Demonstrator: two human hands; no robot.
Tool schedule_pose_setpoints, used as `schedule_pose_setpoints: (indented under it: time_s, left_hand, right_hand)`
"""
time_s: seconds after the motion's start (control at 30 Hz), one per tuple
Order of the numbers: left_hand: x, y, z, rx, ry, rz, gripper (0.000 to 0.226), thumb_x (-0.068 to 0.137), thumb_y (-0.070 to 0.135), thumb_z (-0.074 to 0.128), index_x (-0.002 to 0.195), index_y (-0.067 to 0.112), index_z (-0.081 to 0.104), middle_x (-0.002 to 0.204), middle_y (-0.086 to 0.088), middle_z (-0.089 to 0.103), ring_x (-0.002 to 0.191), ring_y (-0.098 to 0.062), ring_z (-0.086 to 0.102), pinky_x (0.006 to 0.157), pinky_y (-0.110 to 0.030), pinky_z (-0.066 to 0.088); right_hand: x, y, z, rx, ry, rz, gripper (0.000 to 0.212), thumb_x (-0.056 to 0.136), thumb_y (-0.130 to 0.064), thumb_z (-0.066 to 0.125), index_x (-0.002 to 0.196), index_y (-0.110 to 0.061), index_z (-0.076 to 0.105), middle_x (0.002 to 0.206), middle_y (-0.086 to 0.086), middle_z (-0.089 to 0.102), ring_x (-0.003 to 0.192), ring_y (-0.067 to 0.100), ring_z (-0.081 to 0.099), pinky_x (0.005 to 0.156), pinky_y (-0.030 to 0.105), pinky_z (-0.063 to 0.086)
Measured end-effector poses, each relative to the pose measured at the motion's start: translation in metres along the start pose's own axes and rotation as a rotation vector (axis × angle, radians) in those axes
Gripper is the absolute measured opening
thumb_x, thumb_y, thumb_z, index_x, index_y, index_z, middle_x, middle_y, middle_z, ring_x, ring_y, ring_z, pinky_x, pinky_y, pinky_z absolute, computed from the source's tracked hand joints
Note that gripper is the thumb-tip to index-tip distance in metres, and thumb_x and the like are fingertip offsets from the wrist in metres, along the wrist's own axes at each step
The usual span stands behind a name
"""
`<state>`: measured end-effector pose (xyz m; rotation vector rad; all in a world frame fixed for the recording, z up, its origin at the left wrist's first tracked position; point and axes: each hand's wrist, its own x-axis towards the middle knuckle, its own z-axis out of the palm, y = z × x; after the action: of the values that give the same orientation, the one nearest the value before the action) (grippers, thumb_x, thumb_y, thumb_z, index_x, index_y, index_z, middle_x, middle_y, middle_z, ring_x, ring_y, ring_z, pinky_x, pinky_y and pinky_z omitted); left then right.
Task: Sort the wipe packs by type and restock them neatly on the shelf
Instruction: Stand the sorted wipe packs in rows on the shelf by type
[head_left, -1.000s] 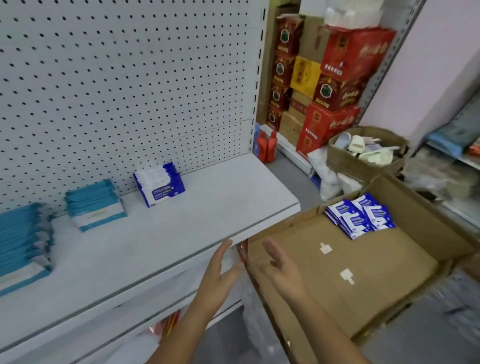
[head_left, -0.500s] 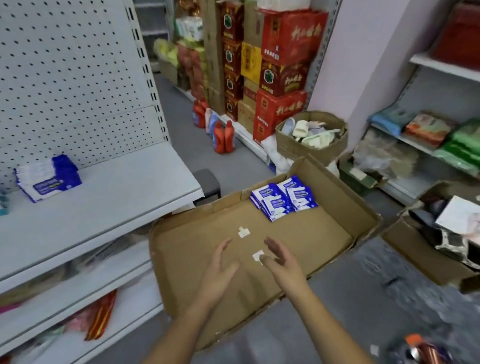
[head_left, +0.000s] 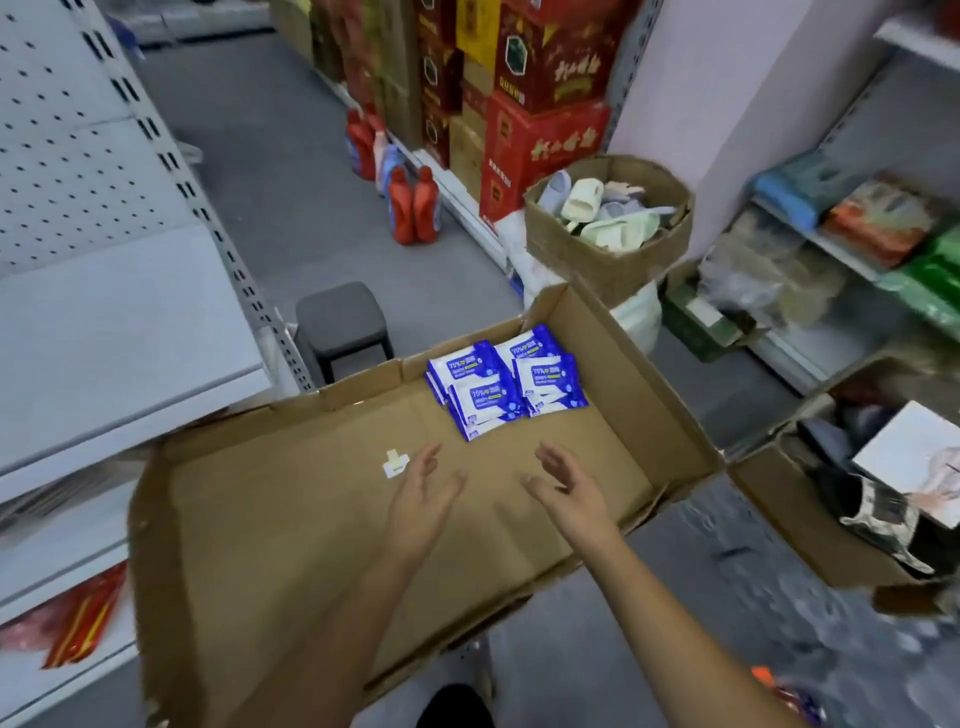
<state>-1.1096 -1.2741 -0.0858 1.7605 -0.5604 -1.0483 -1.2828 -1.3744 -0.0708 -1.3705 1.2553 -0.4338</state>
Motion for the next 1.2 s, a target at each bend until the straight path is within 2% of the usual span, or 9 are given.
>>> schedule_pose_setpoints:
  time_s: [0.1,0.4,0.5,0.6,0.7,0.83,1.0,1.1,1.2]
  left_hand:
    - [0.049,-0.003,0.026,-0.013,0.050,-0.075,0.052,0.093,0.028,0.068,0.141,0.025,0.048,0.139,0.009,0.051,0.132,-0.007,0.045,0.097,-0.019,0.038]
    - [0.163,0.001,0.067,-0.010,0.284,-0.271,0.076,0.085,0.042,0.075,0.147,0.016,0.039,0.133,-0.002,0.057,0.113,-0.013,0.057,0.099,-0.031,0.045]
    - [0.193,-0.005,0.085,-0.017,0.332,-0.297,0.053,0.085,0.028,0.078,0.121,0.012,0.043,0.102,0.008,0.062,0.077,0.007,0.063,0.067,-0.007,0.047]
    - [0.220,-0.018,0.103,-0.020,0.402,-0.317,0.056,0.078,0.027,0.085,0.110,0.018,0.041,0.090,0.015,0.060,0.069,0.009,0.061,0.058,-0.008,0.049]
    - [0.237,-0.043,0.112,-0.004,0.443,-0.361,0.062,0.067,0.032,0.093,0.106,0.015,0.047,0.097,0.003,0.071,0.082,-0.008,0.071,0.070,-0.028,0.059]
    - [0.245,-0.048,0.115,-0.003,0.446,-0.413,0.046,0.078,0.019,0.085,0.108,0.012,0.051,0.092,0.006,0.065,0.075,-0.001,0.063,0.050,-0.009,0.047]
    - [0.220,-0.047,0.091,0.060,0.548,-0.405,0.033,0.080,0.016,0.083,0.106,0.008,0.064,0.101,-0.009,0.073,0.077,-0.013,0.066,0.065,-0.023,0.052]
    - [0.196,-0.041,0.077,0.012,0.568,-0.405,0.032,0.082,0.016,0.081,0.106,0.014,0.059,0.102,-0.007,0.072,0.089,-0.021,0.070,0.080,-0.036,0.057]
    - [0.168,-0.030,0.061,-0.066,0.555,-0.363,0.028,0.086,0.011,0.076,0.108,0.013,0.058,0.096,-0.005,0.072,0.083,-0.018,0.072,0.063,-0.025,0.055]
  right_hand:
    - [0.051,0.005,-0.019,-0.021,0.000,0.039,0.053,0.087,-0.018,0.074,0.136,-0.015,0.053,0.134,-0.003,0.059,0.123,0.007,0.054,0.100,0.025,0.042]
    - [0.208,0.007,-0.060,-0.102,0.087,0.148,0.042,0.087,-0.022,0.074,0.125,-0.010,0.059,0.114,0.002,0.063,0.103,0.013,0.060,0.078,0.009,0.044]
    - [0.267,0.017,-0.058,-0.175,0.156,0.181,0.062,0.082,-0.045,0.075,0.128,-0.009,0.056,0.120,0.005,0.063,0.103,0.016,0.061,0.083,0.023,0.046]
    - [0.307,0.039,-0.054,-0.327,0.181,0.210,0.093,0.062,-0.068,0.074,0.133,-0.011,0.053,0.128,0.009,0.060,0.115,0.026,0.060,0.097,0.040,0.050]
    - [0.323,0.051,-0.050,-0.433,0.125,0.208,0.081,0.070,-0.053,0.081,0.133,-0.012,0.051,0.133,0.011,0.055,0.122,0.029,0.053,0.099,0.041,0.045]
    - [0.331,0.063,-0.052,-0.361,0.108,0.199,0.077,0.062,-0.045,0.089,0.124,-0.017,0.052,0.123,0.006,0.060,0.111,0.023,0.060,0.094,0.040,0.051]
    - [0.310,0.060,-0.067,-0.306,0.081,0.228,0.060,0.068,-0.034,0.089,0.117,-0.015,0.060,0.111,0.003,0.069,0.093,0.015,0.064,0.079,0.029,0.049]
    - [0.293,0.049,-0.072,-0.286,0.081,0.185,0.048,0.079,-0.025,0.082,0.119,-0.011,0.060,0.114,0.008,0.068,0.101,0.022,0.065,0.082,0.027,0.045]
    - [0.276,0.029,-0.073,-0.261,0.068,0.170,0.048,0.087,-0.015,0.075,0.128,-0.005,0.052,0.118,0.008,0.063,0.103,0.020,0.061,0.082,0.028,0.043]
